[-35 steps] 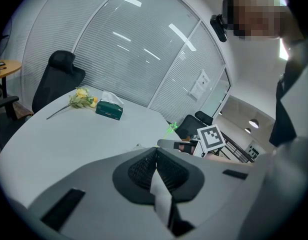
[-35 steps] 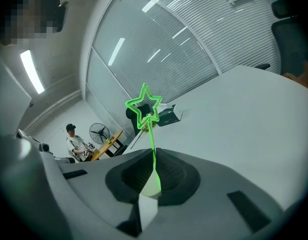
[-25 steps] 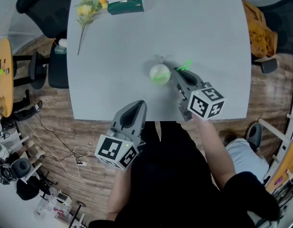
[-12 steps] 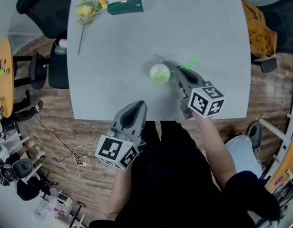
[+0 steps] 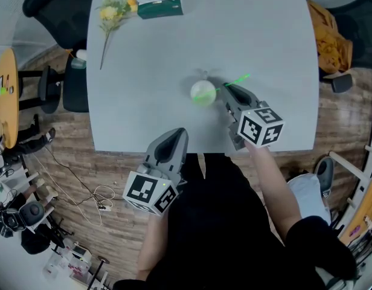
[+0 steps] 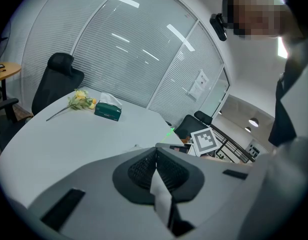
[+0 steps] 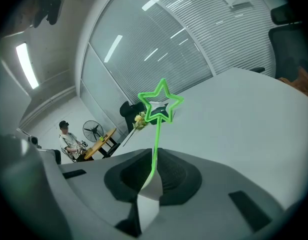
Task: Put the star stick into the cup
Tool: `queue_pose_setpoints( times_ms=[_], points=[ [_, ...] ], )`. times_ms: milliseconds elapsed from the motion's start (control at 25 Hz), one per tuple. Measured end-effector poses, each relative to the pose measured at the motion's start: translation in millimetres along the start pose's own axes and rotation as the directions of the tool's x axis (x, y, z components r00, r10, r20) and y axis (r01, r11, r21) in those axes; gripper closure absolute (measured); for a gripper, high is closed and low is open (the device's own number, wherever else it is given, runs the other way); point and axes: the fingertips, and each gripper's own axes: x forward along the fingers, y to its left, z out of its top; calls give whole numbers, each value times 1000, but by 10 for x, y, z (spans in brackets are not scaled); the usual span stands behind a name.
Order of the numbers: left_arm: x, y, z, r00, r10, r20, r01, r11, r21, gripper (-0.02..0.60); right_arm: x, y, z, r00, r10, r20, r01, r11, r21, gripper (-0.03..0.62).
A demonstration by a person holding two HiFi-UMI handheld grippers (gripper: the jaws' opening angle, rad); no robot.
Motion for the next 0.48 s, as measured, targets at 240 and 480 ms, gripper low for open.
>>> queue_pose_setpoints(
  times_ms=[240, 480],
  points=[
    [-26, 13, -36, 1000, 15, -6, -15, 1000, -6, 581, 4, -13, -20, 1000, -4, -5, 4, 1000, -10, 543],
    [-43, 8, -48, 1000, 25, -2, -25, 1000, -5, 581, 4, -24, -27, 1000, 0, -6, 0, 1000, -8, 543]
  ],
)
